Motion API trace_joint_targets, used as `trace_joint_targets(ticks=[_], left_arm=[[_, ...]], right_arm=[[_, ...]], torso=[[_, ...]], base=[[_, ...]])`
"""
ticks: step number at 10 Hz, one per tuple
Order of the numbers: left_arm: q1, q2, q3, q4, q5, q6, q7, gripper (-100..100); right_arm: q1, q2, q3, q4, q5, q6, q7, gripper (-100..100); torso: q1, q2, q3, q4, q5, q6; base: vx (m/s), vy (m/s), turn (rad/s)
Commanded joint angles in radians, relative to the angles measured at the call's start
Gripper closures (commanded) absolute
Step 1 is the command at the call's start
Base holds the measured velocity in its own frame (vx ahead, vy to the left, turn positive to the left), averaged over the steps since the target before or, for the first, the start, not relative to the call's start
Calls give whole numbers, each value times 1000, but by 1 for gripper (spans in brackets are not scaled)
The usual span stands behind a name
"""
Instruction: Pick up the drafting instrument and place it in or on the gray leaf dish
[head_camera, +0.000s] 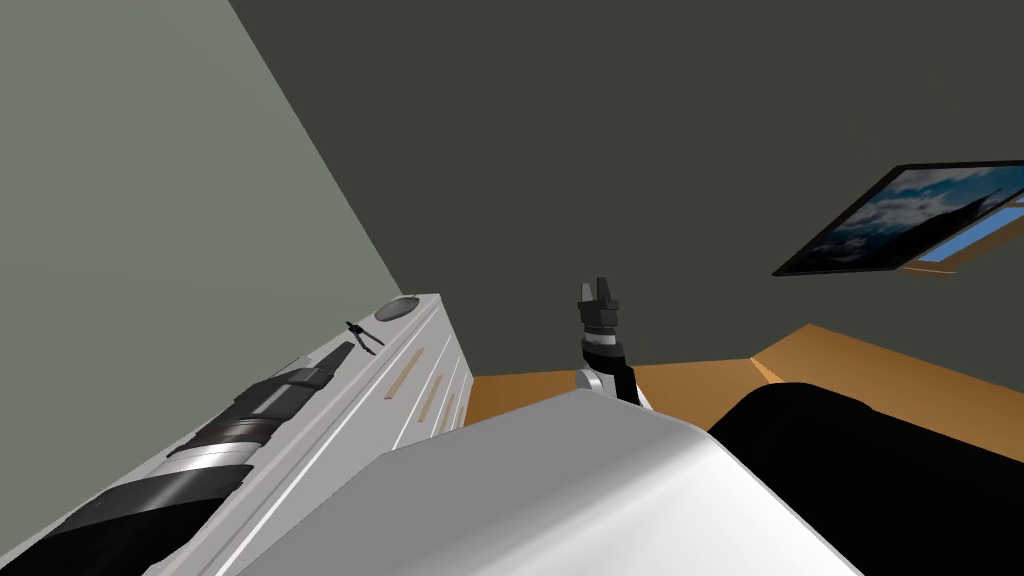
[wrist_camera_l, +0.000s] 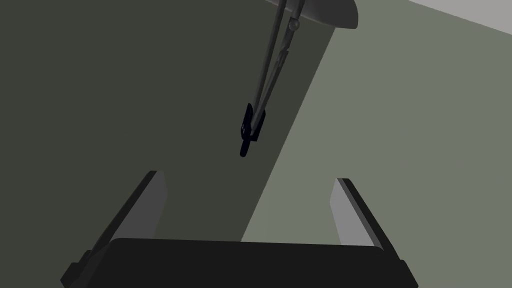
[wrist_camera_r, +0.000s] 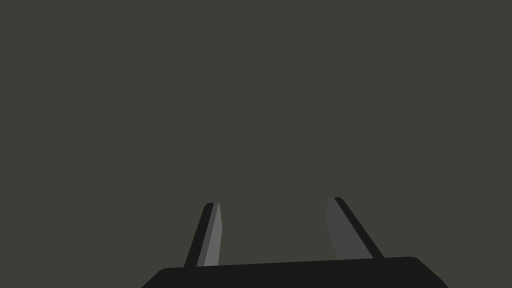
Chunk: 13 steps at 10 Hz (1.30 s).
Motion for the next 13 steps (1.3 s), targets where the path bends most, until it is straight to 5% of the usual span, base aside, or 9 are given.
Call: trace_joint_targets(ticks=[1, 7, 8, 9, 10, 11, 12, 13], left_arm=[[32, 23, 7, -8, -21, -8, -8, -100], [139, 102, 22, -29, -91, -44, -30, -100], [125, 94, 17, -26, -86, -38, -28, -100], [127, 95, 18, -26, -87, -40, -29, 0], [134, 101, 30, -44, -81, -26, -23, -100], [130, 95, 21, -34, -85, -36, -28, -100], [130, 95, 22, -35, -85, -34, -28, 100], [130, 95, 22, -35, -85, -35, -28, 100]], right_arm=[[0, 0, 0, 0, 0, 0, 0, 0], [0, 0, 0, 0, 0, 0, 0, 0], [0, 0, 0, 0, 0, 0, 0, 0], [0, 0, 0, 0, 0, 0, 0, 0], [0, 0, 0, 0, 0, 0, 0, 0], [0, 0, 0, 0, 0, 0, 0, 0], [0, 0, 0, 0, 0, 0, 0, 0], [0, 0, 0, 0, 0, 0, 0, 0]], torso=[[0, 0, 0, 0, 0, 0], [1, 1, 0, 0, 0, 0], [0, 1, 0, 0, 0, 0], [-1, 2, 1, 0, 0, 0], [-2, 4, 2, 1, 0, 0], [-3, 1, 0, 0, -1, 0], [-3, 1, 1, 0, -1, 0], [-3, 3, 2, 1, -1, 0]], base=[[74, 47, -59], [57, 50, -69], [24, 19, -12], [0, 0, 0], [76, -2, -3], [48, -1, 1], [6, 0, 0], [0, 0, 0]])
